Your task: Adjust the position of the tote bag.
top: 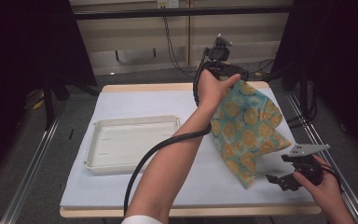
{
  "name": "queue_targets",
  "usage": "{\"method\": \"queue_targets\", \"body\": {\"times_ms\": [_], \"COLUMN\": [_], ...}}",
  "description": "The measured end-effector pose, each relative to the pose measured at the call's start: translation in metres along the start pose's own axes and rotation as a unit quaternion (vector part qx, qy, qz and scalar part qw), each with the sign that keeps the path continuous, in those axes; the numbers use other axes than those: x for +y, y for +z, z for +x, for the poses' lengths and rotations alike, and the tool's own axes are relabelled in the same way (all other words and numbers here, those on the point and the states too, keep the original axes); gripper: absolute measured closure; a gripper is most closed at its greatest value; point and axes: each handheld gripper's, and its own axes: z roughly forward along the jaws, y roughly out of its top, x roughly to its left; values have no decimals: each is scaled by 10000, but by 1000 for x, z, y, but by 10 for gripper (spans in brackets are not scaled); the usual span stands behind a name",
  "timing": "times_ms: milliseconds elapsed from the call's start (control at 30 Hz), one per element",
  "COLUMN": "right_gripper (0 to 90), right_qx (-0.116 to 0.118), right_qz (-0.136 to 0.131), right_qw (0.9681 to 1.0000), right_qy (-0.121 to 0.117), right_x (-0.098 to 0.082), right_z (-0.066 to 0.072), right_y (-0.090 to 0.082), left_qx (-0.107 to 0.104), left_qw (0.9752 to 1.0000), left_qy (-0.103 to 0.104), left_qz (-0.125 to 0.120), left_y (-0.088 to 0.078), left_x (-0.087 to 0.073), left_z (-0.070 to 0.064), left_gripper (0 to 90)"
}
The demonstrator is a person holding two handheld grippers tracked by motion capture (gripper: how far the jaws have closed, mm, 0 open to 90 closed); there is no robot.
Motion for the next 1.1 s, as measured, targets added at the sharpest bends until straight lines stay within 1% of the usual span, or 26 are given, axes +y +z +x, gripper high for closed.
{"method": "queue_targets", "body": {"times_ms": [133,167,200,267,300,367,400,433,467,500,533,567,600,633,667,700,733,767,833,867,900,967,1000,1033,1067,1100], "right_gripper": [0,0,0,0,0,0,0,0,0,0,0,0,0,0,0,0,0,0,0,0,0,0,0,0,0,0], "right_qx": [-2,36,54,23,9,12,17,19,29,0,0,28,3,12,10,25,34,30,-4,15,6,34,29,28,22,10], "right_qz": [-40,-74,-89,-66,-103,-92,-98,-95,-96,-99,-99,-92,-83,-90,-86,-100,-100,-85,-61,-54,-57,-63,-70,-85,-90,-90], "right_qw": [10000,10000,9999,10000,9999,10000,9999,9999,9999,9999,9999,9999,10000,9999,9999,9999,9999,10000,10000,10000,10000,10000,10000,10000,10000,10000], "right_qy": [-12,-19,-9,-7,-52,-36,-36,-37,-37,-36,-36,-41,-33,-54,-57,-47,-33,-17,-24,-2,-3,-1,-16,-29,-35,-40], "right_x": [0,0,0,0,0,0,0,0,0,0,0,0,0,0,1,0,0,0,0,-1,-1,-1,0,-1,-1,-1], "right_z": [-1,-1,-1,0,-1,-1,-1,-1,-1,-1,-1,-1,-1,-1,-1,-1,-2,-2,-2,-2,-2,-2,-2,-2,-3,-3], "right_y": [0,-1,-1,-1,-1,-1,-1,-1,-1,-1,-1,-1,-1,-1,-1,-1,-1,-1,-1,-1,-1,-1,-2,-2,-2,-2], "left_qx": [-66,-33,-25,-116,-170,-173,-187,-85,-67,-126,-126,-237,-420,-441,-352,-324,-369,-323,-292,-256,-220,-224,-226,-280,-456,-652], "left_qw": [9999,9995,9991,9979,9978,9978,9980,9978,9979,9982,9982,9975,9954,9950,9947,9932,9920,9916,9905,9901,9905,9900,9899,9896,9875,9860], "left_qy": [-19,33,63,106,33,85,53,172,209,72,72,-90,-408,-400,-452,-482,-554,-677,-672,-597,-550,-511,-432,-231,-201,-156], "left_qz": [125,311,408,633,635,630,607,632,602,577,577,656,756,797,856,1007,1074,1051,1164,1245,1244,1296,1331,1392,1494,1526], "left_y": [3,2,2,0,-1,-2,-2,-4,-4,-4,-4,-4,-3,-3,-3,-4,-4,-4,-5,-6,-7,-8,-10,-13,-14,-14], "left_x": [-4,-5,-6,-7,-8,-10,-10,-11,-12,-12,-12,-13,-14,-15,-15,-13,-13,-12,-10,-9,-7,-6,-4,-1,1,2], "left_z": [0,0,-1,1,1,2,2,2,3,4,4,6,6,7,6,6,6,4,3,4,3,4,3,4,6,7], "left_gripper": [32,60,75,138,168,206,237,270,308,319,344,367,443,492,535,617,665,721,802,855,899,900,900,900,900,900]}}
